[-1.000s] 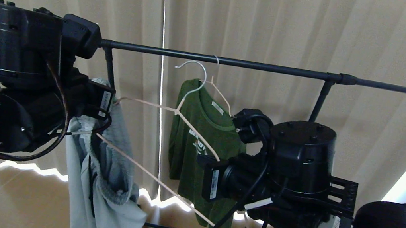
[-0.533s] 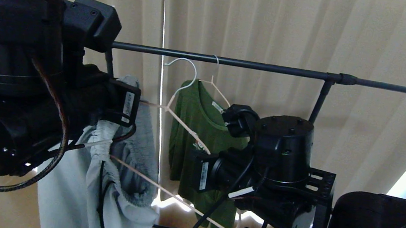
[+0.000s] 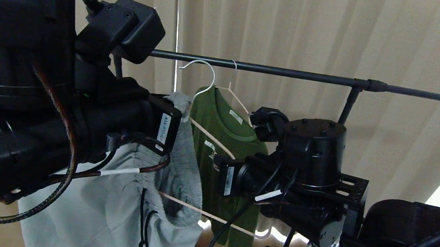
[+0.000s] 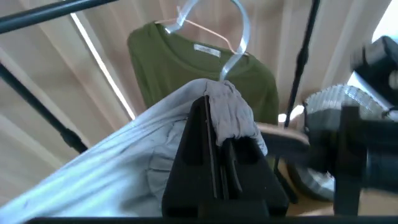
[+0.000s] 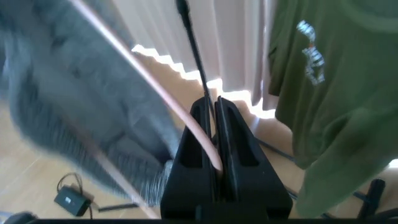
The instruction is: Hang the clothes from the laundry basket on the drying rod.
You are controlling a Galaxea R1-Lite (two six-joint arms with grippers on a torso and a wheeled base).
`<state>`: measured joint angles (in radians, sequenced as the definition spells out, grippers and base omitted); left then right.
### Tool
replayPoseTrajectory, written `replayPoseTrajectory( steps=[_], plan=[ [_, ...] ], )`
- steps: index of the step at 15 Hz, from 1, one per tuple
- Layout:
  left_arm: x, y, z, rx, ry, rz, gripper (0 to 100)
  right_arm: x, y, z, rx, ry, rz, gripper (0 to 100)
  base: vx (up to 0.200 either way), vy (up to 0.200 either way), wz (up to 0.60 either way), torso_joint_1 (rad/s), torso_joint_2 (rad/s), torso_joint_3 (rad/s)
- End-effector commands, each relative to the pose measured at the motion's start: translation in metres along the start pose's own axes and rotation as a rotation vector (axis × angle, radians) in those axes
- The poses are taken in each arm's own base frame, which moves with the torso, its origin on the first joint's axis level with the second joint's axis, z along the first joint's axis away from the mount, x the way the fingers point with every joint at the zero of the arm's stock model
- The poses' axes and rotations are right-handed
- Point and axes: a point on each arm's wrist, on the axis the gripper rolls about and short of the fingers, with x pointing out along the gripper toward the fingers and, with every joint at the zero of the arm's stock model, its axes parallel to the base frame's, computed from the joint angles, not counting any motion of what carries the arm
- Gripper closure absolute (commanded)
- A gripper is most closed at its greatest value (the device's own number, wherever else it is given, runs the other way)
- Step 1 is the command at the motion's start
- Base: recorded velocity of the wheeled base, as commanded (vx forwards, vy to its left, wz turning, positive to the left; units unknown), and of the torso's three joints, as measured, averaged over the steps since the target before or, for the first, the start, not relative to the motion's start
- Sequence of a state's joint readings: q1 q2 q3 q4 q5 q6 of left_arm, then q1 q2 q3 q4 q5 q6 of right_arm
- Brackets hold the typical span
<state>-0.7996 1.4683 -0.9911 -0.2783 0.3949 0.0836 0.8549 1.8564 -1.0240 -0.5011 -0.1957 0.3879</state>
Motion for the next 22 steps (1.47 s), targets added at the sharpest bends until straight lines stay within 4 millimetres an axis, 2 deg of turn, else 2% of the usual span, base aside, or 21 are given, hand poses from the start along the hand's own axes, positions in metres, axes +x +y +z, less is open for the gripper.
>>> replayPoseTrajectory(
  steps=[1, 5, 9, 10, 15, 19, 22],
  plan=[
    [0.002, -0.001, -0.010, 0.016, 0.033, -0.002, 100, -0.010, -0.007, 0.015, 0.017, -0.049, -0.013, 100, 0.000, 0.000, 0.00, 0.000, 0.00, 0.000],
    [0.002, -0.001, -0.014, 0.021, 0.046, -0.003, 100, -0.027, -0.009, 0.027, 0.026, -0.091, -0.005, 100, 0.000, 0.000, 0.00, 0.000, 0.00, 0.000],
    [0.001, -0.003, -0.021, 0.030, 0.062, -0.033, 100, -0.033, -0.008, 0.031, 0.026, -0.107, -0.001, 100, 0.000, 0.000, 0.00, 0.000, 0.00, 0.000],
    [-0.001, -0.003, -0.024, 0.032, 0.064, -0.067, 0, -0.034, -0.009, 0.031, 0.023, -0.107, -0.001, 100, 0.000, 0.000, 0.00, 0.000, 0.00, 0.000],
    [-0.031, 0.005, -0.031, 0.025, 0.010, -0.214, 0, -0.047, -0.018, 0.036, 0.009, -0.126, -0.023, 100, 0.000, 0.000, 0.00, 0.000, 0.00, 0.000],
    [-0.049, 0.013, -0.036, 0.028, -0.075, -0.208, 0, -0.062, -0.034, 0.037, -0.032, -0.140, -0.065, 100, 0.000, 0.000, 0.00, 0.000, 0.00, 0.000],
    [-0.065, 0.021, -0.048, 0.062, -0.080, -0.195, 0, -0.074, -0.053, 0.035, -0.090, -0.137, -0.126, 100, 0.000, 0.000, 0.00, 0.000, 0.00, 0.000]
  ],
)
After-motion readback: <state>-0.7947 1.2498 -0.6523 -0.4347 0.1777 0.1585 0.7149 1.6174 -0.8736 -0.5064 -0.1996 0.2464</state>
